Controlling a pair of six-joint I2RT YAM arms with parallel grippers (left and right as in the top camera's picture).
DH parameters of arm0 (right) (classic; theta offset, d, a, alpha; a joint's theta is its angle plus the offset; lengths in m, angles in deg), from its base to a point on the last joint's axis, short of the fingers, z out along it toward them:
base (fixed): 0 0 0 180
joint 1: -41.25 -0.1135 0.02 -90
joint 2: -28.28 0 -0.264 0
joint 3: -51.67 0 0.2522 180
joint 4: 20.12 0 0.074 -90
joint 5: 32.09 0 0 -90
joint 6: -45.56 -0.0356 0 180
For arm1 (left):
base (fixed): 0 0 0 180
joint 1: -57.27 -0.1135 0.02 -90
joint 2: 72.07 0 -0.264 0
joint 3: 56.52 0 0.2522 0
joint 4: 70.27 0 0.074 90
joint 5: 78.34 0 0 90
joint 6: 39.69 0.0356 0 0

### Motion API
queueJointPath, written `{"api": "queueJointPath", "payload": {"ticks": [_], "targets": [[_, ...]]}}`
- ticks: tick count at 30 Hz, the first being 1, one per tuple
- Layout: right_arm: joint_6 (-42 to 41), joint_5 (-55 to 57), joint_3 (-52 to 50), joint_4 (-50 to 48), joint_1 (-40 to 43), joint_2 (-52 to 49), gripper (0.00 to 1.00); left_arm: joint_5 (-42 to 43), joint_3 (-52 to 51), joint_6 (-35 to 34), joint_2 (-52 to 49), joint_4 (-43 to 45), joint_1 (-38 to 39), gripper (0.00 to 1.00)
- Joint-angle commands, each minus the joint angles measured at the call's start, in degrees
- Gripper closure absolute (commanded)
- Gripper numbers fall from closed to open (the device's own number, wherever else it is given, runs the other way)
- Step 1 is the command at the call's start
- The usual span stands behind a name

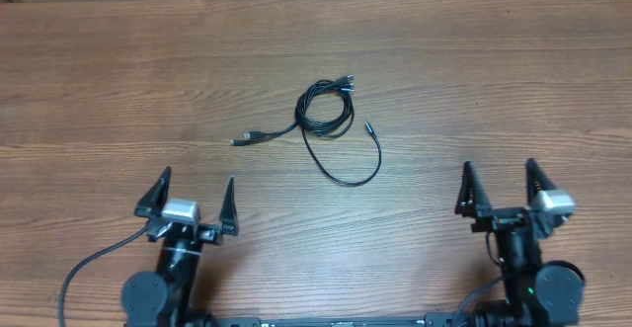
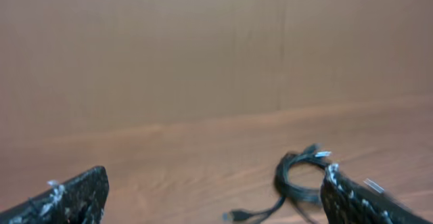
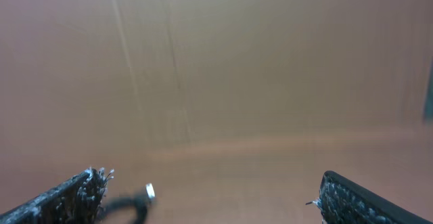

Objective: Untangle cables
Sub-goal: 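Raise both arms and move grippers toward the black cable bundle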

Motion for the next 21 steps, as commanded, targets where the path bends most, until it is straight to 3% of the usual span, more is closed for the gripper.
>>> {"api": "queueJointPath", "payload": {"ticks": [1, 8, 13, 17, 21], "targets": [[-0.42, -1.53, 5.97, -0.46, 0.15, -1.27, 0.0, 2.25, 11.37, -1.4, 0.26, -5.53, 0.37, 0.01], [-0.61, -5.09, 21.79, 3.69, 0.15, -15.08, 0.0, 3.67, 30.23, -1.64, -13.38, -19.5, 0.39, 0.0], [-0.63, -7.82, 41.53, 21.27, 0.15, -29.0, 0.0, 11.91, 45.48, -1.84, -29.49, -25.31, 0.39, 0.0], [-0.57, -9.29, 56.96, 36.79, 0.15, -36.54, 0.0, 13.64, 55.21, -1.81, -37.38, -31.87, 0.39, 0.01], [-0.52, -9.27, 66.97, 44.72, 0.15, -40.22, 0.0, 16.15, 61.05, -1.62, -41.64, -34.6, 0.39, 0.0]]}}
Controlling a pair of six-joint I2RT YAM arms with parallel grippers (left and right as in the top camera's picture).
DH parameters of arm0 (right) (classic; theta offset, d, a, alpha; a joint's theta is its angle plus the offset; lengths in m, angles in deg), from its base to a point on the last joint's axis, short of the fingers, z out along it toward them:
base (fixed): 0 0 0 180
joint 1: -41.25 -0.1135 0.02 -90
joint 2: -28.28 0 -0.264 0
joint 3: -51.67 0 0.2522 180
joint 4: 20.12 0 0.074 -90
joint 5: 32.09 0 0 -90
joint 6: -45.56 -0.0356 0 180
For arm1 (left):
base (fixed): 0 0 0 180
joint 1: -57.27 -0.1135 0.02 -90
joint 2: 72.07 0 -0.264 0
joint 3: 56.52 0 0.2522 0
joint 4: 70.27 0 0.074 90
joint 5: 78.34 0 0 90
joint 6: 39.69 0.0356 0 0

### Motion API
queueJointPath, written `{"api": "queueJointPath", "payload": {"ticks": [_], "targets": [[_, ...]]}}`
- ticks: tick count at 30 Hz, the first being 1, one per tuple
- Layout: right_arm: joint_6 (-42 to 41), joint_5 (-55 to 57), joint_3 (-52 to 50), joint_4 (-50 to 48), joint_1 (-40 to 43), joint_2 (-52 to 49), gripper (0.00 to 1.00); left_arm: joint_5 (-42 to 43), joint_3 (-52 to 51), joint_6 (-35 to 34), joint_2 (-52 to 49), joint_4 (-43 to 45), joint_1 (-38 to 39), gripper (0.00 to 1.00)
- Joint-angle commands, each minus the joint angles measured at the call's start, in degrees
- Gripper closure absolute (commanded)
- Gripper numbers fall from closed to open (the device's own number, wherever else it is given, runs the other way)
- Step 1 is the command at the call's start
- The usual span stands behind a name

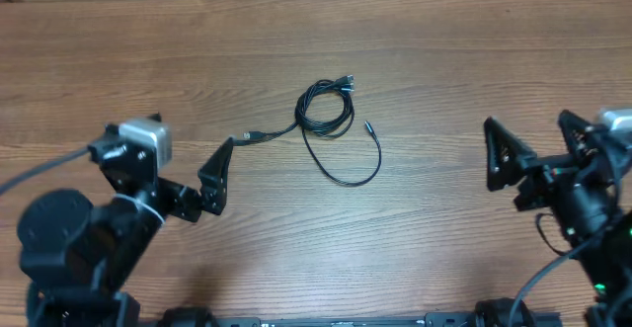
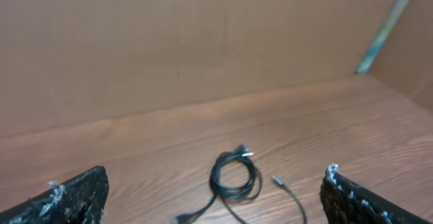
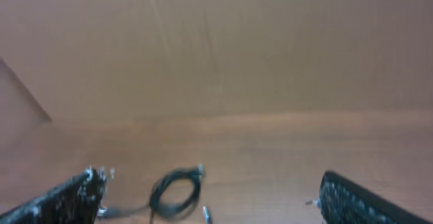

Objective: Untangle cables
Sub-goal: 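Raise both arms and move grippers toward the black cable bundle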

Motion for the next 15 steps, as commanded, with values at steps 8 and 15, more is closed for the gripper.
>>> {"api": "queueJointPath", "payload": {"ticks": [8, 15], "targets": [[0.02, -11.72, 7.32, 4.59, 0.15, -1.33, 0.0, 7.8, 5.27, -1.6, -2.43, -3.1, 0.39, 0.0], [0.0, -14.53, 7.32, 4.48, 0.15, -1.33, 0.0, 8.44, 5.27, -2.12, -2.43, -5.33, 0.39, 0.0]]}}
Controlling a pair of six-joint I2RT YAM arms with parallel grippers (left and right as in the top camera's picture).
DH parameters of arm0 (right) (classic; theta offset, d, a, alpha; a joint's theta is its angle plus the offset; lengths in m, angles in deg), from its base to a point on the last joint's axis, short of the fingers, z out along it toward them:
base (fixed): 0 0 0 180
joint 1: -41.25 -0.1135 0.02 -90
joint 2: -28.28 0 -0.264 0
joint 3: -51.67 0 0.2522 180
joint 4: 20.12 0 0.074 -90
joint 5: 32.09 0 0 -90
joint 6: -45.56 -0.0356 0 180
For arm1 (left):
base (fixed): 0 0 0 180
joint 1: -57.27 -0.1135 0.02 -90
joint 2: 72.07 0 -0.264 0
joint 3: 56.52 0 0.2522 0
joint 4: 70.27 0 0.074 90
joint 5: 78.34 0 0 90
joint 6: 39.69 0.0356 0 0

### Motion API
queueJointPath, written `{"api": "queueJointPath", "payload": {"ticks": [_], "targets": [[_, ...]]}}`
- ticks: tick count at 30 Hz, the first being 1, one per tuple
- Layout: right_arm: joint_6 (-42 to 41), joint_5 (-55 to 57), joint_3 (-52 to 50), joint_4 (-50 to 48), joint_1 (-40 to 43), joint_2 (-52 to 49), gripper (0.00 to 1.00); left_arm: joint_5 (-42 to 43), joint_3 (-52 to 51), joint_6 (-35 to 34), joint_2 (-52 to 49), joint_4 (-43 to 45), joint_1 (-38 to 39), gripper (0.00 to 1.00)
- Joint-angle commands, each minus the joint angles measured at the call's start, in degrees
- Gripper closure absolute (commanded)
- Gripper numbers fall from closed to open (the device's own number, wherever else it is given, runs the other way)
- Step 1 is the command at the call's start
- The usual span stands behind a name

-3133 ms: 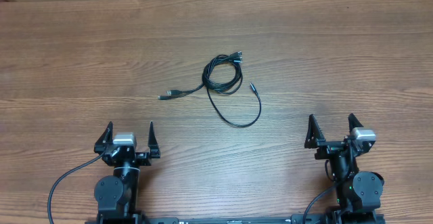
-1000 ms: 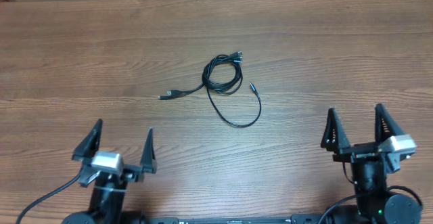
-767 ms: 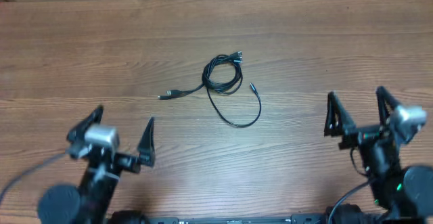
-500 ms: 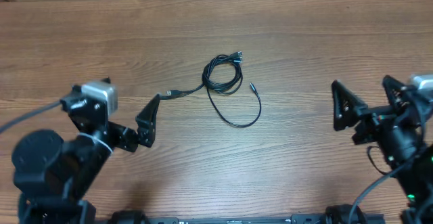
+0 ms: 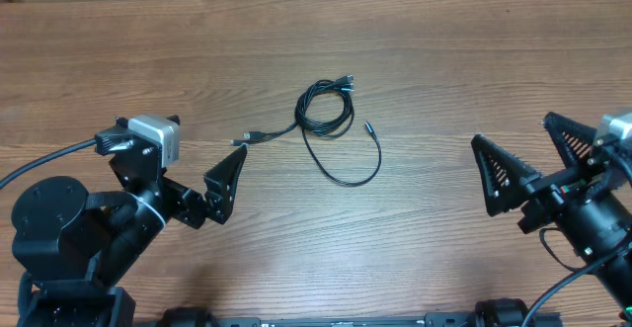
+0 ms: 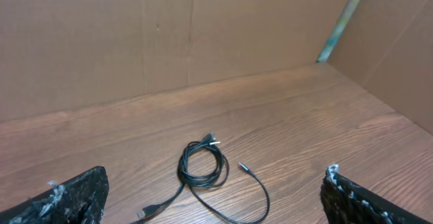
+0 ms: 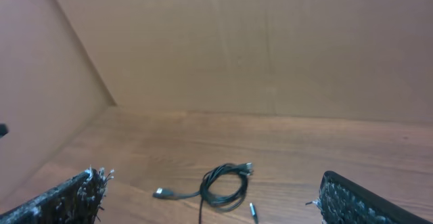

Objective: Untangle cables
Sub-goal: 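Raise both arms and move grippers toward the black cable bundle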

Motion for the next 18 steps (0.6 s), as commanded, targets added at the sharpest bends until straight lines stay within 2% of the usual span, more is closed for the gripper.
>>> {"api": "queueJointPath", "payload": {"ticks": [1, 4, 7, 9, 13, 16, 18], "targets": [[0.02, -2.38, 0.61, 0.98, 0.15, 0.0, 0.0, 1.57, 1.18, -2.27, 0.07, -0.48, 0.39, 0.0], [0.04, -3.37, 0.57, 2.08, 0.15, -0.15, 0.0, 1.75, 1.18, -4.24, 0.07, -2.1, 0.39, 0.0], [-0.2, -2.49, 0.57, 2.91, 0.15, -1.01, 0.0, 0.39, 1.18, -11.26, -0.17, -3.02, 0.39, 0.0], [-1.84, -1.79, 0.61, 4.81, 0.15, -2.47, 0.0, 0.87, 1.18, -11.34, -0.85, -4.2, 0.39, 0.0], [-4.52, -1.62, 1.77, 10.03, 0.15, -6.25, 0.08, 2.25, 2.21, -13.88, -3.45, -8.5, 0.39, 0.02], [-4.13, -0.55, 5.68, 15.47, 0.15, -10.58, 0.08, 4.22, 5.05, -14.49, -6.21, -12.81, 0.39, 0.03], [-0.44, -0.13, 10.67, 20.7, 0.15, -14.67, 0.04, 4.57, 8.37, -12.02, -8.57, -16.09, 0.46, 0.04]]}}
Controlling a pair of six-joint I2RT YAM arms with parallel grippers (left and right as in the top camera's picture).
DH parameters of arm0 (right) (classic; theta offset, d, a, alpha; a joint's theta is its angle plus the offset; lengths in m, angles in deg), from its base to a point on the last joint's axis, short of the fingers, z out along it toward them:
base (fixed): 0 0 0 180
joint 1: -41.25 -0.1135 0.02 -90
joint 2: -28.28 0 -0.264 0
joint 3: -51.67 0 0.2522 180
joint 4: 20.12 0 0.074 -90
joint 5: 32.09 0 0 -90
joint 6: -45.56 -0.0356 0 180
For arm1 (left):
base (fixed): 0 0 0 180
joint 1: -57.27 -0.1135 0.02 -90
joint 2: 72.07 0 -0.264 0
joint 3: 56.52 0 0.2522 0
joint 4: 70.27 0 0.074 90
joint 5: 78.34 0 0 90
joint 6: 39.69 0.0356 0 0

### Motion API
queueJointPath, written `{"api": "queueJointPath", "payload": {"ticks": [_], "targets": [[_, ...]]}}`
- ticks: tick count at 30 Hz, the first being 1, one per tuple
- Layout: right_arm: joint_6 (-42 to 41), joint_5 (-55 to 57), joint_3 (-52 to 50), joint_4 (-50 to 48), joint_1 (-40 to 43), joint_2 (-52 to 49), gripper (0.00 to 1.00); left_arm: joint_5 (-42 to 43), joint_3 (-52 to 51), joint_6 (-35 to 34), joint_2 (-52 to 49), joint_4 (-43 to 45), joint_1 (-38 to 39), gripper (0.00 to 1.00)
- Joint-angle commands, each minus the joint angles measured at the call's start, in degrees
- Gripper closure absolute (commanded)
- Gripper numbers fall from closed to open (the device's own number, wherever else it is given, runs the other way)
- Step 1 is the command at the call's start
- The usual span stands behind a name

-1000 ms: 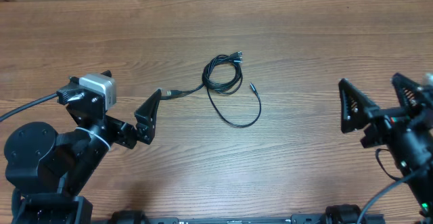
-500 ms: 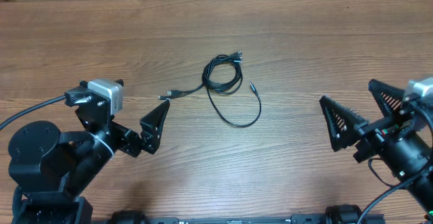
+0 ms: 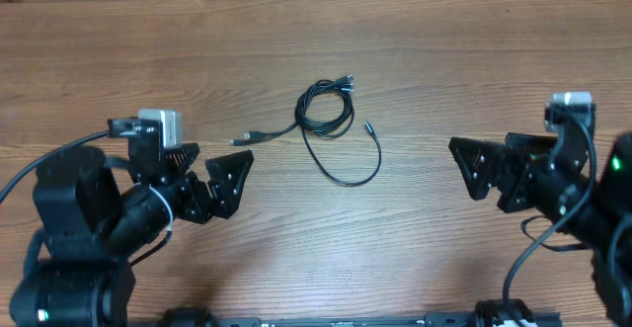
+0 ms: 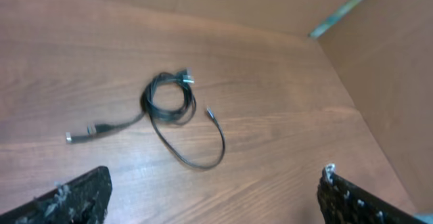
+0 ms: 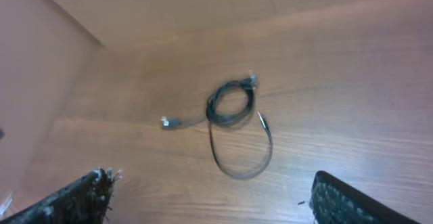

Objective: Untangle cables
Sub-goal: 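Raise both arms and move grippers toward the black cable bundle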

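A thin black cable bundle (image 3: 327, 111) lies mid-table: a small coil, one tail running left to a plug (image 3: 242, 139), another looping toward me and ending in a plug (image 3: 368, 126). The left wrist view has the coil (image 4: 168, 99) ahead and left of centre. In the right wrist view the coil (image 5: 231, 104) sits ahead with the loose loop (image 5: 241, 158) nearer. My left gripper (image 3: 219, 166) hangs open, left of the cable and nearer me. My right gripper (image 3: 482, 159) hangs open well to the cable's right. Both are empty.
The wooden table (image 3: 444, 50) is bare around the cable. Brown cardboard walls stand round it, one at the right in the left wrist view (image 4: 385, 75) and one at the left in the right wrist view (image 5: 34, 82).
Both wrists have tilted down, so each wrist view looks onto the table and cable from above. The right gripper has shifted left, toward the cable. The cable has not moved.
Both arms sat low at the table's front edge, grippers open, facing the back wall. Then they stood raised and turned inward toward the cable. After that the wrist views showed the whole cable from higher up, and now both look down on it. The cable has stayed put.
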Motion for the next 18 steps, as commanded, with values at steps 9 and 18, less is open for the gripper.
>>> {"api": "queueJointPath", "payload": {"ticks": [9, 18], "targets": [[8.09, 1.05, 19.76, 13.14, 0.11, -12.81, 0.0, 2.12, 22.69, 8.72, -12.5, -12.26, 0.55, 0.0], [7.65, -2.47, 29.75, 12.31, 0.11, -13.03, 0.0, 9.68, 28.89, 5.01, -12.87, -15.69, 0.55, 0.02]]}}
